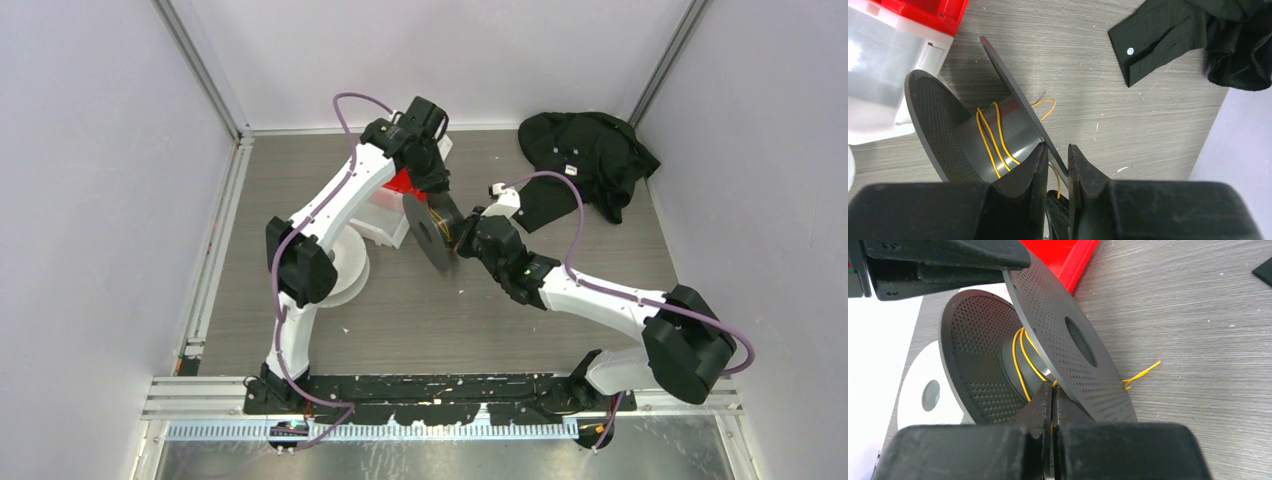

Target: Wrap the cables

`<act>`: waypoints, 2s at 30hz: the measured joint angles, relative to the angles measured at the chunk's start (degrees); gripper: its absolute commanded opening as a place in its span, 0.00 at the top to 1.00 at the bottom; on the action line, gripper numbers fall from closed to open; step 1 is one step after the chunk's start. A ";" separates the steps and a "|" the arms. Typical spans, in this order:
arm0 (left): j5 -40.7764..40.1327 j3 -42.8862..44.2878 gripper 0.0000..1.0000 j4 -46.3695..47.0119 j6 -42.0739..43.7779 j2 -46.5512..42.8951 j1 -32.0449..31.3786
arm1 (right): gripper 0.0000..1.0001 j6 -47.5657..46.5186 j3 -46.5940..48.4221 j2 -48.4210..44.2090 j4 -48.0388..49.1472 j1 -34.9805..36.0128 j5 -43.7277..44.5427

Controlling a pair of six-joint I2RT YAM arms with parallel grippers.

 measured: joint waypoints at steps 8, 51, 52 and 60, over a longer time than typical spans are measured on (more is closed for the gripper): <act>0.04 -11.65 0.99 8.66 -3.91 -6.49 -0.13 | 0.89 -0.07 2.89 1.11 0.00 0.00 -1.38; 2.99 -20.41 1.00 17.46 -5.31 -10.62 -0.09 | 0.36 1.75 2.93 -19.50 -16.94 -0.33 -6.97; 3.54 -21.27 0.99 18.16 -5.27 -11.08 0.04 | 0.34 1.64 2.34 -21.55 -18.29 -0.35 -6.05; 13.51 -32.52 0.99 30.93 -7.45 -15.34 1.75 | 0.28 -1.62 -1.29 -32.92 -27.58 -0.85 6.71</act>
